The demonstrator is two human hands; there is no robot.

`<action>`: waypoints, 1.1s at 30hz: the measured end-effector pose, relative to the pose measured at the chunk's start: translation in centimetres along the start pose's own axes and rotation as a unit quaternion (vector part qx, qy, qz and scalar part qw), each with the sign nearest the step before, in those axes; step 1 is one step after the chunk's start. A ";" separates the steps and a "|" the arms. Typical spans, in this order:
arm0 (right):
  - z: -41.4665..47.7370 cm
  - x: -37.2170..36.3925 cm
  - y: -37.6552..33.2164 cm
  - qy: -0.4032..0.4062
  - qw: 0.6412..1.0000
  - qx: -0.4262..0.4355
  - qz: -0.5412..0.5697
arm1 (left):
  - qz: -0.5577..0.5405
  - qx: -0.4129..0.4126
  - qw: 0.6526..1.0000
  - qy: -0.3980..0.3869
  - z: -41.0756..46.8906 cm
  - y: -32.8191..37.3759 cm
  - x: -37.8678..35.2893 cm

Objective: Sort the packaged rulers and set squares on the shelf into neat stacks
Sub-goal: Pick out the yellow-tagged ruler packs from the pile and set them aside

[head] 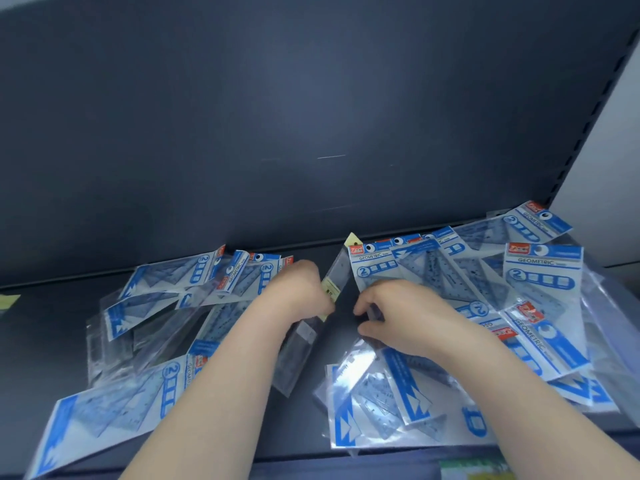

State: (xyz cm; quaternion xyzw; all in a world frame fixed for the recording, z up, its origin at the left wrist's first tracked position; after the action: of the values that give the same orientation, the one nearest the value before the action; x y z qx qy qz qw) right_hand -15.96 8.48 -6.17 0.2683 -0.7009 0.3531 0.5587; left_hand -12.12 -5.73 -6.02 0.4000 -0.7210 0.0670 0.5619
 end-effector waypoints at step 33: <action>6.1 -0.7 -16.9 0.114 0.951 -0.029 0.286 | -0.421 -0.086 0.895 0.121 -4.0 -17.1 8.3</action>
State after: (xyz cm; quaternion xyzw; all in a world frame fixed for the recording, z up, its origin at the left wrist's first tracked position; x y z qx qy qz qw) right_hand -6.35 -6.66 -4.36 -0.0023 -0.6897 0.5060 0.5180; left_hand 1.67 -19.20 -3.45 0.6050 -0.4147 -0.1897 0.6527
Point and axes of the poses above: each hand's wrist, its own z-axis towards the middle knuckle, its own x-axis out of the back of the hand, y = z × x, the point moved 6 cm from there along z, towards the middle knuckle, and after that the axes turned 13 degrees about -z, right-handed, at the moved point
